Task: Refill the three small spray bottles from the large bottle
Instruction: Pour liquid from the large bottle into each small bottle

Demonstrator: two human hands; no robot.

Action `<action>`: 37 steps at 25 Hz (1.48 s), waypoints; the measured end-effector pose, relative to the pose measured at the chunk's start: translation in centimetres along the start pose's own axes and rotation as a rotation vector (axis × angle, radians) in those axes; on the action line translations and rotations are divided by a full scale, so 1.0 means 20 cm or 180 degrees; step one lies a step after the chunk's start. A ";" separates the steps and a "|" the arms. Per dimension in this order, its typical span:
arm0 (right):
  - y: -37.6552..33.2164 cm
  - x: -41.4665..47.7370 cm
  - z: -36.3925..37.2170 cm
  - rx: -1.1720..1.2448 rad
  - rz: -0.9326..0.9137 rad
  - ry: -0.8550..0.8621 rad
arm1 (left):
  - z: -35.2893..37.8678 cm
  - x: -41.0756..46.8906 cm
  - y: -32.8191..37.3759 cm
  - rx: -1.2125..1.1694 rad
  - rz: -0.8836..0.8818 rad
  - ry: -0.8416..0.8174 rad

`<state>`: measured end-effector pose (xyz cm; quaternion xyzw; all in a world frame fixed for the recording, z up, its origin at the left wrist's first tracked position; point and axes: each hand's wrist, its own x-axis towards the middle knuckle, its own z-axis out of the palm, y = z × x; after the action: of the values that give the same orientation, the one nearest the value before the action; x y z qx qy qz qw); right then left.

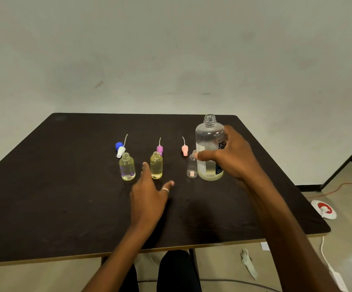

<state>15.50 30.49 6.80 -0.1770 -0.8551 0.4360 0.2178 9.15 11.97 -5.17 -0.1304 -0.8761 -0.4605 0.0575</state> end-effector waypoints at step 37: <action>-0.20 -0.17 0.24 -0.1093 -0.0929 -0.0686 | -0.64 -0.07 -0.04 -0.0459 0.0397 -0.0547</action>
<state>15.41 23.49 6.80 -0.0387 -0.9514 0.2647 0.1527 10.05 0.86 1.14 -0.2274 -0.8327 -0.5049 0.0012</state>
